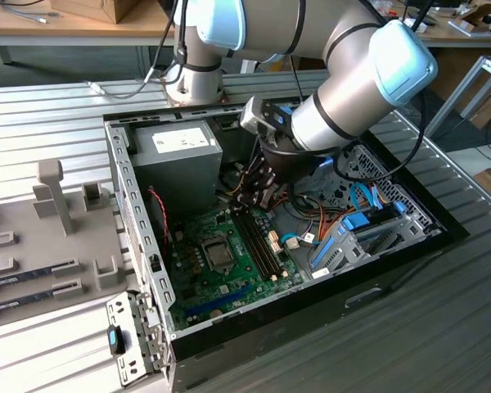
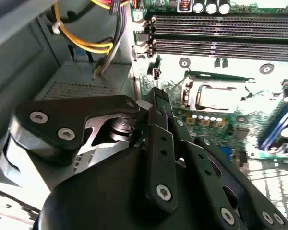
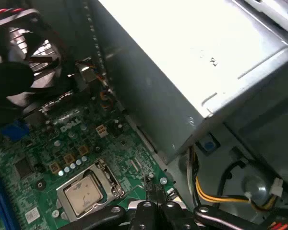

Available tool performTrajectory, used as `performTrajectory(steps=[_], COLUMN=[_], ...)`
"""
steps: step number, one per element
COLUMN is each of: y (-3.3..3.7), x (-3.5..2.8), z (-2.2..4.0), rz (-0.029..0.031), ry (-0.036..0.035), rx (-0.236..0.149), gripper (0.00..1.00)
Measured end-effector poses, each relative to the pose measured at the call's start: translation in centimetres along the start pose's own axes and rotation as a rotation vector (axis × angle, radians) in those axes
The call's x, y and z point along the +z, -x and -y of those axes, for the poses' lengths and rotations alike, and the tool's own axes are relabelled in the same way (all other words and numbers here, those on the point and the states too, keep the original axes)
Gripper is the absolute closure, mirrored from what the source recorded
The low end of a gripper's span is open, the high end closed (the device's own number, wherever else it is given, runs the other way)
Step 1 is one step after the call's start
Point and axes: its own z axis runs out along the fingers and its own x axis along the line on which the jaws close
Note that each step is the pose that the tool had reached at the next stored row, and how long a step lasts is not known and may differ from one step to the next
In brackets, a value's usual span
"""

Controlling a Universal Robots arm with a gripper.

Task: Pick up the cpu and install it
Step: 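Close the cpu cover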

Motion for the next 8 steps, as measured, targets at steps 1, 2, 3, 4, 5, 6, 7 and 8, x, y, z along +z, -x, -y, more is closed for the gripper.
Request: performTrajectory(steps=[1,2,3,4,5,6,7,8], y=[0.0,0.02,0.05,0.1,0.16,0.3,0.47,0.83], x=[0.0,0.0,0.0,0.01,-0.01,0.02,0.05,0.16], z=[0.0,-0.02,-0.03,-0.03,-0.02,-0.07,-0.16,-0.36], rz=[-0.0151,-0.0187,-0.0204,-0.0226,-0.0251,-0.0257,-0.0264,-0.0253], ry=[0.0024,0.0035,0.004,0.0061,0.0084,0.0098,0.0105,0.0117], rx=[-0.042,-0.053,-0.058,-0.071,-0.082,-0.088,-0.093,-0.095], gripper=[0.89,0.89,0.89,0.89,0.89,0.89,0.89,0.89])
